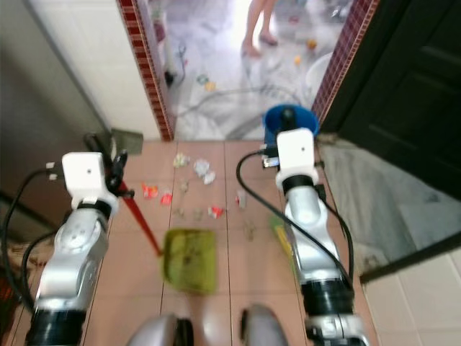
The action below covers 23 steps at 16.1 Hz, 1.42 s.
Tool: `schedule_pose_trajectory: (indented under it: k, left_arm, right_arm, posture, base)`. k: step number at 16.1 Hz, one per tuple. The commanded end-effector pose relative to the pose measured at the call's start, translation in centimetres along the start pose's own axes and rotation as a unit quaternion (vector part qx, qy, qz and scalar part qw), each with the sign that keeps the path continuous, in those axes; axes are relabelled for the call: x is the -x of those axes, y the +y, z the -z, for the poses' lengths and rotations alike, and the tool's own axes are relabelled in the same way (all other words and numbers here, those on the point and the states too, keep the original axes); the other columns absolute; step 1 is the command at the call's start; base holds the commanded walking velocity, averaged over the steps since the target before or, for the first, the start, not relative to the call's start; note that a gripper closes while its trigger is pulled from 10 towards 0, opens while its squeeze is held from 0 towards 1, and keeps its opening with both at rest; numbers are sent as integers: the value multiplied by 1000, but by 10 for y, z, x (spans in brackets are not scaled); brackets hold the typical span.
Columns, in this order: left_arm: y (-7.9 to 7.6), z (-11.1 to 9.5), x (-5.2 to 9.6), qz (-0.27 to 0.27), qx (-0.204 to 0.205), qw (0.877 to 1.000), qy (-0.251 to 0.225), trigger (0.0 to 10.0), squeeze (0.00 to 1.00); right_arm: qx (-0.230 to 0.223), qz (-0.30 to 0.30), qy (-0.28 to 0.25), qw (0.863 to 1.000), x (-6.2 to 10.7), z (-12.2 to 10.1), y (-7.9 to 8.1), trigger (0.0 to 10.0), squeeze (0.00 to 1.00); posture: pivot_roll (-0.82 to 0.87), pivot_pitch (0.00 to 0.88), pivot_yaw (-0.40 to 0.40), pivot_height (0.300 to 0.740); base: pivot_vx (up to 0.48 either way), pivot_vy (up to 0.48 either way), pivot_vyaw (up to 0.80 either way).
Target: Sweep floor
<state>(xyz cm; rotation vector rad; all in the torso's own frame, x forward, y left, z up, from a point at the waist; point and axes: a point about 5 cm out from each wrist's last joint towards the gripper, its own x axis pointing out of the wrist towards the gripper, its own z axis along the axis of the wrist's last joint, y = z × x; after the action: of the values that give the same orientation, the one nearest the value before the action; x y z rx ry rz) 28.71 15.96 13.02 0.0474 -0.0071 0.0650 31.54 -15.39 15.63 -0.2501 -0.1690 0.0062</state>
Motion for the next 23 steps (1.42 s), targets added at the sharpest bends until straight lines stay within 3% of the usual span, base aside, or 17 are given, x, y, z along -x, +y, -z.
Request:
schedule_pose_trajectory:
  k: [1,6,15,19,23]
  left_arm:
    - [0,-9,-3,-2,-12,1000,-20,10000,0]
    - [-7,-10,-5,-14,-1,1000,-28,10000,0]
    - [4,8,-11,-132,-1,991,17,10000,0]
    - [-11,20,-26,-131,3,991,17,10000,0]
    - [-27,21,-39,-121,-3,993,10,10000,0]
  right_arm:
    - [16,24,-13,1000,1,-4,-12,10000,0]
    - [29,37,-17,999,-8,-5,-21,10000,0]
    - [37,42,-10,998,-8,-2,-18,10000,0]
    - [-22,70,18,997,-12,1,-26,10000,0]
    - [-47,78,37,995,-11,5,-30,10000,0]
  posture:
    - [-67,149,54,740]
    - [-64,149,50,740]
    - [-62,149,47,740]
    - [-85,156,42,740]
    - [-108,163,35,740]
  base:
    - [480,0,0]
    - [478,0,0]
    - [0,0,0]
    - [0,0,0]
    - [0,0,0]
